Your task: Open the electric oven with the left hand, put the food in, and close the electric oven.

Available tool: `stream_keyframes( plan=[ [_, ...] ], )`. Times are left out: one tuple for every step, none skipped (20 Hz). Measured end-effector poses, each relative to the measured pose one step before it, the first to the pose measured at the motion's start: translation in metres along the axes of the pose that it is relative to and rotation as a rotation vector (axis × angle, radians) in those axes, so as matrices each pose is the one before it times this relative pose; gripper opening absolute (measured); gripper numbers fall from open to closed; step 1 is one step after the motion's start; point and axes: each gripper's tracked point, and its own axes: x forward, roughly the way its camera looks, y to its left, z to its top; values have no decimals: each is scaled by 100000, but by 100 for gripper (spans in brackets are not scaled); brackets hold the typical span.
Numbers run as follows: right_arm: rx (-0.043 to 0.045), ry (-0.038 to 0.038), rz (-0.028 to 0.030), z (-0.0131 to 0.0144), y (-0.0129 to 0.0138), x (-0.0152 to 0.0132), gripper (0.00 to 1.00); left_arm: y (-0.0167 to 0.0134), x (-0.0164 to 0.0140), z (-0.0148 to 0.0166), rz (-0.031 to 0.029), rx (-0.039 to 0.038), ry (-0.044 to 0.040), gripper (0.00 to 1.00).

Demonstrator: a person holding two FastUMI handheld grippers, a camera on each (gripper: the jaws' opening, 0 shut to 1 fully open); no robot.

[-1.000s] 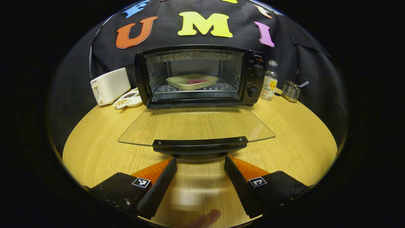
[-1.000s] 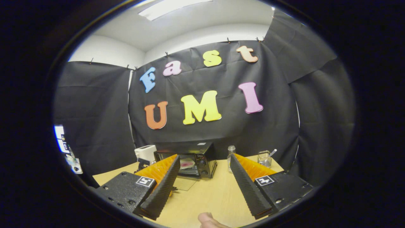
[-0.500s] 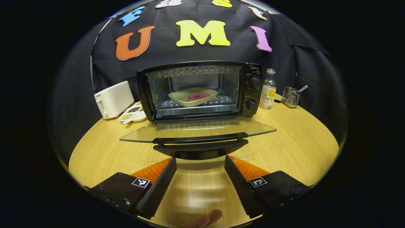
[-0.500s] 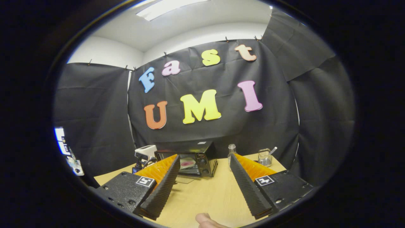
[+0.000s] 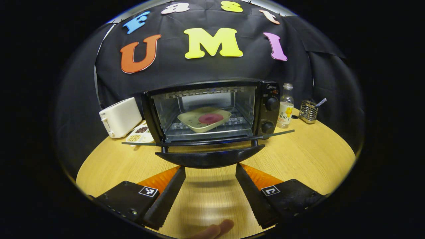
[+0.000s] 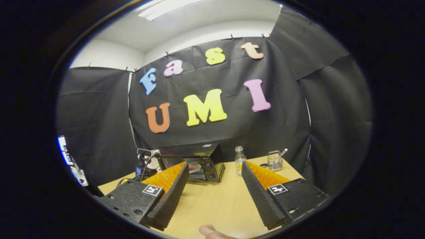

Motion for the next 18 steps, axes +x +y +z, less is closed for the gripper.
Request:
stream_keyframes(
  plan=[
    [250, -1, -485, -7, -179, 30, 96, 12, 194, 976, -99, 567, -1720, 97],
    [204, 55, -450, 7, -142, 44, 96, 139, 15, 673, 562, -355, -694, 97],
    [195, 32, -295, -19, -69, 32, 96, 491, 212, 1011, 1446, -300, -2439, 97],
    [-44, 260, -146, -17, -17, -68, 96, 233, 180, 754, 286, -1200, -1051, 96],
    [-308, 283, -181, -68, -11, -118, 96, -137, -207, 623, -192, -1352, -498, 96],
    [-410, -45, -162, 112, -38, -179, 96, -4, -355, 741, -372, -828, -833, 96],
    [-455, -376, -321, 201, -18, -185, 96, -166, -501, 1002, -549, -8, -2154, 97],
    [-471, -539, -439, 252, -31, -211, 96, -178, -599, 968, -852, 802, -2216, 97],
    [-744, -527, 59, 139, 155, -347, 96, -93, -667, 856, -256, 926, -2105, 96],
    [-639, -367, 191, 200, 180, -269, 96, 344, -918, 704, -245, 966, -1574, 96],
    [-353, -83, -351, -16, -26, -313, 96, 9, -724, 568, 97, 654, -1111, 96],
    [-220, -469, -322, 165, 2, -356, 96, -26, -605, 632, -64, 472, -920, 96],
    [-269, -477, -233, 179, 53, -386, 96, 0, -494, 478, 49, 97, -1062, 96],
    [-193, -802, -56, 295, 146, -290, 96, -139, -379, 448, -334, 55, -1522, 96],
    [-412, -399, 98, 193, 262, -199, 96, -71, -7, 56, -367, 1, 20, 96],
    [-715, 442, 82, -77, 129, -127, 95, 60, 21, -741, 13, -578, 2181, 96],
    [-287, 467, 291, -167, 166, -80, 100, 150, 319, -918, 597, -1207, 2386, 96],
    [178, 290, 740, -72, 254, -113, 96, 169, 498, -476, 433, -1144, 1202, 96]
  ],
)
